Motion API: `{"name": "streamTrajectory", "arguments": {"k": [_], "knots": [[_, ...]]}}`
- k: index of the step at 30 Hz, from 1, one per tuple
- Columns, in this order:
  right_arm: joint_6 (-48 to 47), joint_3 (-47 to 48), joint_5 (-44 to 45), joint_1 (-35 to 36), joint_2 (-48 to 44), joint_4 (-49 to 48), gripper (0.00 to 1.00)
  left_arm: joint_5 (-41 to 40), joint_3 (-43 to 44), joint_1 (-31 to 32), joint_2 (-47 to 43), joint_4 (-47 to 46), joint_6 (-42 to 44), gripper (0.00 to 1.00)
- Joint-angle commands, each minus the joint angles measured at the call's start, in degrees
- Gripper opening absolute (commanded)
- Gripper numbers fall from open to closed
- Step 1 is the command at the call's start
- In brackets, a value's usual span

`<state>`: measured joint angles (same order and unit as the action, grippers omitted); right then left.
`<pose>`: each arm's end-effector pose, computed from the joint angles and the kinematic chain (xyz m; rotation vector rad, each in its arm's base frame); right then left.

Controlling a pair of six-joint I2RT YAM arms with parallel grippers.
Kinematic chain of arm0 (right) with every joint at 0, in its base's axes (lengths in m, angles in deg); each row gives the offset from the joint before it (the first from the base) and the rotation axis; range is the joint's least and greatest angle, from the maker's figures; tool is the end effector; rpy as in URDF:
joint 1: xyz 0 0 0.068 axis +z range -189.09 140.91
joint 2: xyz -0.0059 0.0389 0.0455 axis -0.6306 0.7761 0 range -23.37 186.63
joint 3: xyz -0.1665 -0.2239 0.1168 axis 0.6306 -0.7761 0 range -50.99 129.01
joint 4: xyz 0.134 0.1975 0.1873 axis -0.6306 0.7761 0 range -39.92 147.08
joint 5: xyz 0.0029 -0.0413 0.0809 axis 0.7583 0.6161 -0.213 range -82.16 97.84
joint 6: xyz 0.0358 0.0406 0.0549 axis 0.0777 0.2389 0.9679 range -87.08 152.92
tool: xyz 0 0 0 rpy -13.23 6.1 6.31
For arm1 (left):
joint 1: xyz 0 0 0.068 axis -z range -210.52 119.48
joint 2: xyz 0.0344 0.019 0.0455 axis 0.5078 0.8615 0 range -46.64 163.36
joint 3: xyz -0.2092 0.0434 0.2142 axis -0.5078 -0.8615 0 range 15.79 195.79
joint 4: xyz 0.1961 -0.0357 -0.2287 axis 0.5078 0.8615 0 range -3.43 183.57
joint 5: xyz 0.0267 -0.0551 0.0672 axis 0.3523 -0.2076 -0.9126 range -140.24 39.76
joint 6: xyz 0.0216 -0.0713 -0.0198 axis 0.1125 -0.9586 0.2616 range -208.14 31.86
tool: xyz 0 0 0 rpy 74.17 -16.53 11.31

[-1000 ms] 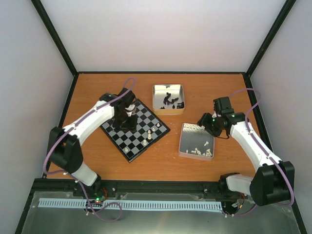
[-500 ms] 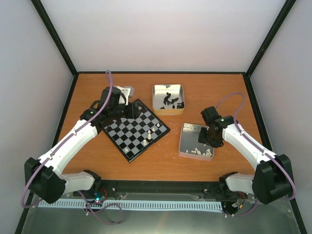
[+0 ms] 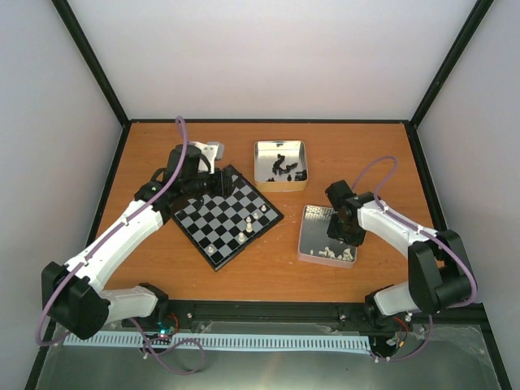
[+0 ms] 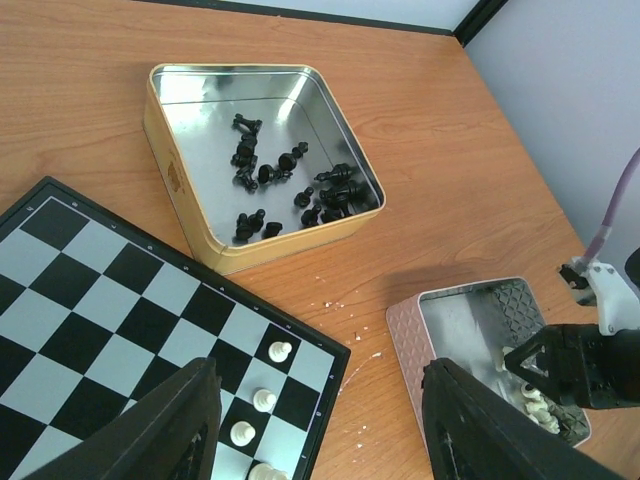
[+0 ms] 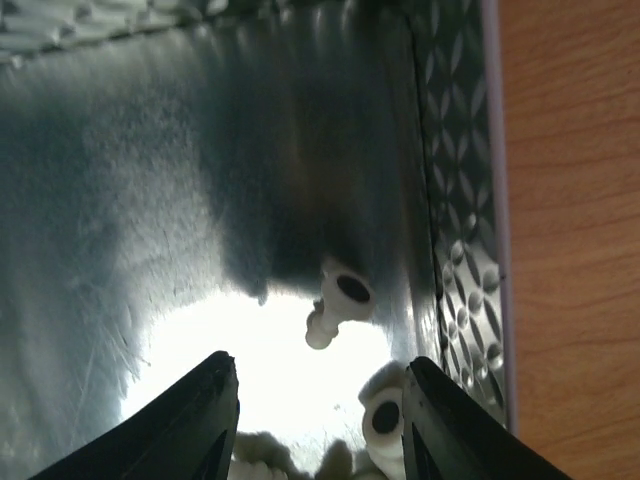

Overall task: Set up the chess pieces on the board
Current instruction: Pick up the chess piece from the storage box.

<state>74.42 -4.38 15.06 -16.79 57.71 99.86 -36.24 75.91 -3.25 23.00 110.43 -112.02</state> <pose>0.2443 0.0913 0.1518 0.5076 2.9454 -0.0808 0.2839 -0.1643 0.3253 0.2136 2.2278 -0.7667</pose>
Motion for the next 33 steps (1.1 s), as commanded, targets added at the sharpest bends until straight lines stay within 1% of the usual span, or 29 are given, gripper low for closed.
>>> {"name": "streamTrajectory", "arguments": {"k": [1,3,5,12,16,25,33], "knots": [[8.49,-0.35,5.40,0.52,-1.23,-4.52,0.47,0.23,0.62,-0.37,-0.67,-1.54,0.34,0.55],[12.30,-1.56,5.73,0.53,-1.46,-4.97,0.47,-0.20,0.60,-0.37,-0.95,-1.30,0.49,0.55],[14.19,-2.79,5.39,0.47,-1.14,-6.37,0.45,-0.47,0.55,-0.37,-1.15,-1.18,0.54,0.55],[16.40,-3.27,5.53,0.37,1.85,-8.78,0.38,-0.51,0.45,-0.37,-1.27,-0.92,0.75,0.55],[15.50,-3.79,5.26,0.22,2.82,-10.99,0.36,-0.51,0.31,-0.37,-1.36,-0.85,0.76,0.55],[14.04,-4.86,5.86,-0.50,4.00,-11.37,0.33,-0.90,-0.17,-0.37,-1.53,-0.83,0.59,0.55],[11.12,-4.99,4.34,-1.10,5.30,-12.35,0.22,-0.92,-0.48,-0.37,-1.73,-0.83,0.50,0.55]]}}
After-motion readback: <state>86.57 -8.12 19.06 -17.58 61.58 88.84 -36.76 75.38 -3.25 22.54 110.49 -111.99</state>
